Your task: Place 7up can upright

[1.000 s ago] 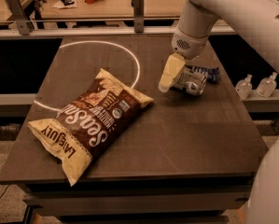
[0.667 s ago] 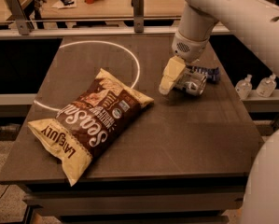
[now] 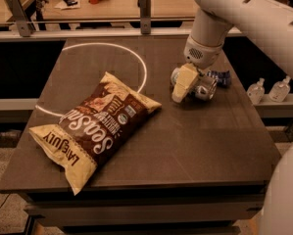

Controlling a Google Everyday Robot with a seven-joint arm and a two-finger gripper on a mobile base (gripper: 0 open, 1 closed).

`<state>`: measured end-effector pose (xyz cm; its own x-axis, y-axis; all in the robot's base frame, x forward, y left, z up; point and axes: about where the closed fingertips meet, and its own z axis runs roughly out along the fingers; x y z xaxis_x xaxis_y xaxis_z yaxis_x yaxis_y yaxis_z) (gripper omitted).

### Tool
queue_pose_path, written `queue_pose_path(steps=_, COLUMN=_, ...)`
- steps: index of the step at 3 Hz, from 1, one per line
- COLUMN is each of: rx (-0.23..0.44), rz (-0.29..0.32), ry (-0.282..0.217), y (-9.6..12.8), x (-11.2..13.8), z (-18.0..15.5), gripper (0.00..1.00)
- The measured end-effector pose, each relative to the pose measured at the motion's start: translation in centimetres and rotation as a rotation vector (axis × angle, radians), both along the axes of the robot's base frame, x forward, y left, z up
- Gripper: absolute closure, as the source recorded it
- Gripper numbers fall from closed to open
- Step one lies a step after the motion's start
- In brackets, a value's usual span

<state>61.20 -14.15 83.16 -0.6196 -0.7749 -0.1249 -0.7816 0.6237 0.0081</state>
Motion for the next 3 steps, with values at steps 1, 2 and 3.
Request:
queue_pose_path(steps=1, rx=-0.015, rz=0.015, ry=-0.037, y=-0.3, x=-0.3, z=1.2, gripper=0.39)
queue_pose_path(steps=2, rx=-0.027, rz=0.034, ry=-0.066, y=-0.4, x=-0.4, z=2.1, gripper=0.62)
queue_pose_path(steps=3, rx=0.018, rz=0.04, ry=-0.127, y=-0.5, x=-0.6, z=3.9, gripper=0.85)
